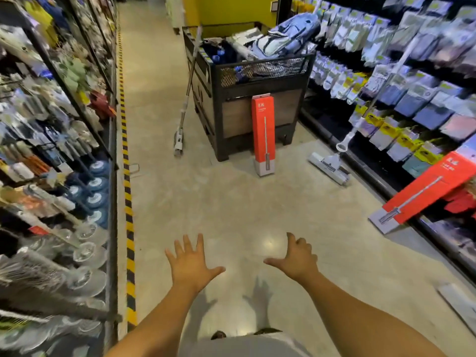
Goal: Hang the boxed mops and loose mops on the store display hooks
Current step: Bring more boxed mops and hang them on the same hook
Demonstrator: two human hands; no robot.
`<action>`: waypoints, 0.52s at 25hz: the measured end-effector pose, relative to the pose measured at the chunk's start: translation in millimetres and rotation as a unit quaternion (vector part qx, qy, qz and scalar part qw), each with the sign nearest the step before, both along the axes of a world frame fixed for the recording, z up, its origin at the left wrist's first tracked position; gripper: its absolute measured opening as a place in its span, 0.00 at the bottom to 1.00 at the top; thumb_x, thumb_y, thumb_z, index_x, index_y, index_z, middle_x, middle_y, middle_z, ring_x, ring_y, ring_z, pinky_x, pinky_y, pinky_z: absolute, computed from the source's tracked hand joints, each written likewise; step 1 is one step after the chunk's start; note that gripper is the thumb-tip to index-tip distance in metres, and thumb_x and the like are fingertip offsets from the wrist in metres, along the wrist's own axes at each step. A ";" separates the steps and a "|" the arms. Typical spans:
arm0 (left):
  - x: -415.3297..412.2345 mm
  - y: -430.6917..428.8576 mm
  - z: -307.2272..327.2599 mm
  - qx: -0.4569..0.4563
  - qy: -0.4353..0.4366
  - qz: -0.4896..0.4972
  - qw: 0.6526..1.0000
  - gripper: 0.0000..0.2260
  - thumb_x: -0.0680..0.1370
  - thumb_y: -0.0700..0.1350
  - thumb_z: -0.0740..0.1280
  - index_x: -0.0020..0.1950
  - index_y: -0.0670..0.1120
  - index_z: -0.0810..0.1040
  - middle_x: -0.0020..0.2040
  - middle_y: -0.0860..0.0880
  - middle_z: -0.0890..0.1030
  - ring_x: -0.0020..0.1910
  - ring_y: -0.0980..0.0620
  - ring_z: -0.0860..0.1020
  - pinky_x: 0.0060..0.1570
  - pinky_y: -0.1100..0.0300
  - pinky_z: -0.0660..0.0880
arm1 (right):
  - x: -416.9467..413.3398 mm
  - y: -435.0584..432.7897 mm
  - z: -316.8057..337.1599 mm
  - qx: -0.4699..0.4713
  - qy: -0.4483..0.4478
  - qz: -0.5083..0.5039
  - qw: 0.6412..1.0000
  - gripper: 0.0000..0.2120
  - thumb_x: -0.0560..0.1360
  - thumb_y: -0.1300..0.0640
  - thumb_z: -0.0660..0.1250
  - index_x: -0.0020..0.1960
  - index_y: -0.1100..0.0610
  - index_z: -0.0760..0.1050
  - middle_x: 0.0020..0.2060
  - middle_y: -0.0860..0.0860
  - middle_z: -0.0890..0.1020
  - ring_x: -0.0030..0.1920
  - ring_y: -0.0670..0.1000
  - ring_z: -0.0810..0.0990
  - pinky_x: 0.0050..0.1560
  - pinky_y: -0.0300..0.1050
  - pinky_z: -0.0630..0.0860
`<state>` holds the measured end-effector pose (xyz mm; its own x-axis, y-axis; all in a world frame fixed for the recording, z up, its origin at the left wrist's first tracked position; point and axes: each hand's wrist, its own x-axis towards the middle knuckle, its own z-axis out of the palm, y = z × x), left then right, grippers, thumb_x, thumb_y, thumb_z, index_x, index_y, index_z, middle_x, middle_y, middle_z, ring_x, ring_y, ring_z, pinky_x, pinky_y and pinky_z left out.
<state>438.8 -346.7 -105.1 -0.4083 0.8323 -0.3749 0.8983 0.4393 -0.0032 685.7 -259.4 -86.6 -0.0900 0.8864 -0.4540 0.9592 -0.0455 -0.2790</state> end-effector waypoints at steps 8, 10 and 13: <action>-3.6 48.4 -22.2 -0.009 -0.022 -0.022 0.999 0.51 0.68 0.78 0.54 0.80 0.50 0.41 0.80 0.39 0.46 0.78 0.35 0.47 0.72 0.35 0.44 | -4.2 14.8 -17.5 -0.009 0.012 -0.091 0.996 0.50 0.66 0.29 0.67 0.77 0.53 0.53 0.70 0.58 0.66 0.70 0.60 0.65 0.64 0.58 0.67; -1.8 70.7 -24.9 -0.013 -0.028 -0.022 0.999 0.51 0.68 0.78 0.53 0.80 0.50 0.41 0.80 0.38 0.46 0.78 0.35 0.47 0.72 0.35 0.44 | -3.8 36.8 -18.7 -0.010 0.016 -0.094 0.995 0.50 0.66 0.29 0.68 0.76 0.53 0.53 0.70 0.58 0.66 0.69 0.60 0.65 0.64 0.57 0.67; 4.4 120.3 -33.4 -0.024 -0.033 -0.039 0.998 0.50 0.69 0.78 0.53 0.80 0.50 0.40 0.80 0.39 0.44 0.78 0.35 0.45 0.73 0.35 0.44 | -0.6 89.4 -27.0 -0.016 0.024 -0.106 0.994 0.50 0.66 0.30 0.68 0.77 0.54 0.53 0.70 0.58 0.66 0.69 0.60 0.64 0.64 0.57 0.67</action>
<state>443.2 -226.3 -138.5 -0.3164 0.8405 -0.4399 0.9284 0.3696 0.0384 685.1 -169.9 -113.6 0.0760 0.8731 -0.4816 0.9128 -0.2553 -0.3188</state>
